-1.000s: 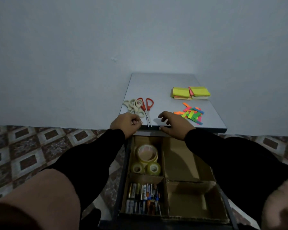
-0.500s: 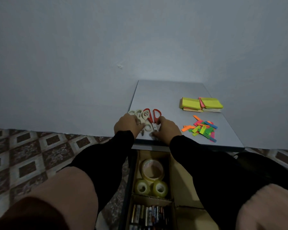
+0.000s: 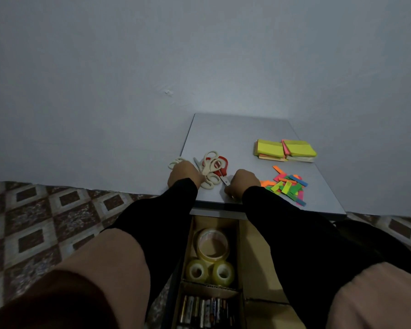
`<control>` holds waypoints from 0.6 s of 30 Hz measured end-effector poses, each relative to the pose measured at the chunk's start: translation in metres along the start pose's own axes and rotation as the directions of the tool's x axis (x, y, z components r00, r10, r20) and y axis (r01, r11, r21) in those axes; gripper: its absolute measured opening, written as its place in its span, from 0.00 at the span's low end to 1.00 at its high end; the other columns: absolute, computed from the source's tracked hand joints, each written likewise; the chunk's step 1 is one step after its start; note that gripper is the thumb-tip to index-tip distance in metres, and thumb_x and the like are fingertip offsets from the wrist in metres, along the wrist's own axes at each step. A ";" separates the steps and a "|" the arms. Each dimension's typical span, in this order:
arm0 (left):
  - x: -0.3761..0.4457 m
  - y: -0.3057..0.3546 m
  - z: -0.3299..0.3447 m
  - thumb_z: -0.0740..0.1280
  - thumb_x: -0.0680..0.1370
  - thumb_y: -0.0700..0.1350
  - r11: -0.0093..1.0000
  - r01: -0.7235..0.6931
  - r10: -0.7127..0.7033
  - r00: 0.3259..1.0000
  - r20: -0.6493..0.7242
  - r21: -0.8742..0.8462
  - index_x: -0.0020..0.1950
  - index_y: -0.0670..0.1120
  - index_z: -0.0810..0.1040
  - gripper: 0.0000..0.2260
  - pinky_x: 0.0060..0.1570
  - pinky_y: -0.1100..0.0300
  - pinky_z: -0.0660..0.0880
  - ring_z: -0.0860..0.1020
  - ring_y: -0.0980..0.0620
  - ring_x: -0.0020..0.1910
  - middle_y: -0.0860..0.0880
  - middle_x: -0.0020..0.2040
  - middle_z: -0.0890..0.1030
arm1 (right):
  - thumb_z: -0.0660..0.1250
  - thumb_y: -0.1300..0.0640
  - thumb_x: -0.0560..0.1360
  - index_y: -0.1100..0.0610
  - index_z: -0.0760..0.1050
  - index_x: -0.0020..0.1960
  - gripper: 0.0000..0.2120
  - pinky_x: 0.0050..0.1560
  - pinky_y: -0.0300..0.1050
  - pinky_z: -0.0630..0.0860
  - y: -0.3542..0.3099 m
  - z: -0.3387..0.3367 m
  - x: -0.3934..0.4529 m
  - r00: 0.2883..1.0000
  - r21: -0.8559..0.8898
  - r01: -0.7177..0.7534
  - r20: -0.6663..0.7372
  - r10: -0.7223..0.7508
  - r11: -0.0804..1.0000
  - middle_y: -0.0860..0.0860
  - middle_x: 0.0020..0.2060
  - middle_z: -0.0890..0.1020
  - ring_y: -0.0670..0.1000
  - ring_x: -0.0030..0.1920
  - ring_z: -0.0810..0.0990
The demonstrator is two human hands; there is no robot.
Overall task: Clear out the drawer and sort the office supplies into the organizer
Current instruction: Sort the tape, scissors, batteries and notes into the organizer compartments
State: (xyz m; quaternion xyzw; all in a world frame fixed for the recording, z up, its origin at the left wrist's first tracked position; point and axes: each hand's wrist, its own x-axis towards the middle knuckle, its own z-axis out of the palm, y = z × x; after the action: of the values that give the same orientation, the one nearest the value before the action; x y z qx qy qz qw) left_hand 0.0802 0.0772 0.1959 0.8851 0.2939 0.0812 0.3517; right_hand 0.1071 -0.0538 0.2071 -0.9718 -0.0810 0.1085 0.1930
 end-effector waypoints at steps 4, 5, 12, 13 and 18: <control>0.002 0.000 0.000 0.74 0.70 0.46 0.996 0.002 -0.004 1.000 -0.022 -0.088 0.48 0.37 0.81 0.13 0.46 0.57 0.77 0.80 0.46 0.48 0.44 0.47 0.82 | 0.67 0.57 0.74 0.59 0.71 0.44 0.07 0.41 0.40 0.68 0.001 -0.002 0.003 1.000 0.020 -0.005 -0.005 0.005 1.000 0.52 0.35 0.71 0.51 0.42 0.72; 0.004 -0.002 0.002 0.74 0.69 0.46 0.994 0.014 -0.018 0.999 -0.037 -0.111 0.47 0.38 0.81 0.13 0.46 0.56 0.78 0.80 0.46 0.48 0.44 0.47 0.82 | 0.67 0.57 0.74 0.59 0.69 0.40 0.08 0.39 0.39 0.68 0.001 -0.002 0.003 1.000 0.034 -0.010 -0.004 0.010 0.999 0.51 0.33 0.70 0.51 0.42 0.72; 0.003 -0.008 0.009 0.71 0.73 0.40 0.979 -0.064 0.060 0.998 -0.025 -0.193 0.42 0.37 0.81 0.06 0.42 0.63 0.69 0.75 0.51 0.41 0.46 0.40 0.79 | 0.68 0.57 0.73 0.61 0.74 0.44 0.07 0.31 0.37 0.65 0.007 -0.002 0.004 1.000 0.120 0.012 -0.011 -0.011 0.993 0.53 0.36 0.74 0.52 0.41 0.74; 0.003 -0.008 0.010 0.71 0.73 0.40 0.975 -0.087 0.083 0.996 -0.028 -0.204 0.41 0.39 0.80 0.05 0.43 0.63 0.69 0.75 0.51 0.41 0.47 0.40 0.78 | 0.68 0.57 0.72 0.62 0.75 0.46 0.08 0.32 0.37 0.66 0.008 -0.002 0.004 1.000 0.130 0.012 -0.015 -0.010 0.991 0.54 0.38 0.75 0.52 0.41 0.74; 0.004 -0.011 0.016 0.72 0.72 0.41 0.960 -0.167 0.169 0.986 -0.010 -0.225 0.36 0.44 0.76 0.07 0.52 0.60 0.72 0.76 0.50 0.47 0.48 0.41 0.78 | 0.69 0.59 0.71 0.64 0.77 0.51 0.11 0.34 0.38 0.69 0.014 -0.003 0.005 0.999 0.166 0.001 -0.032 0.005 0.986 0.56 0.42 0.77 0.52 0.42 0.75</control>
State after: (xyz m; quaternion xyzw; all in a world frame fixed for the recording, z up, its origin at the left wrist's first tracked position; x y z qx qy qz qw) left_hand 0.0842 0.0769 0.1765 0.8616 0.2052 0.1392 0.4428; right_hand 0.1138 -0.0669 0.2035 -0.9541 -0.0676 0.0993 0.2743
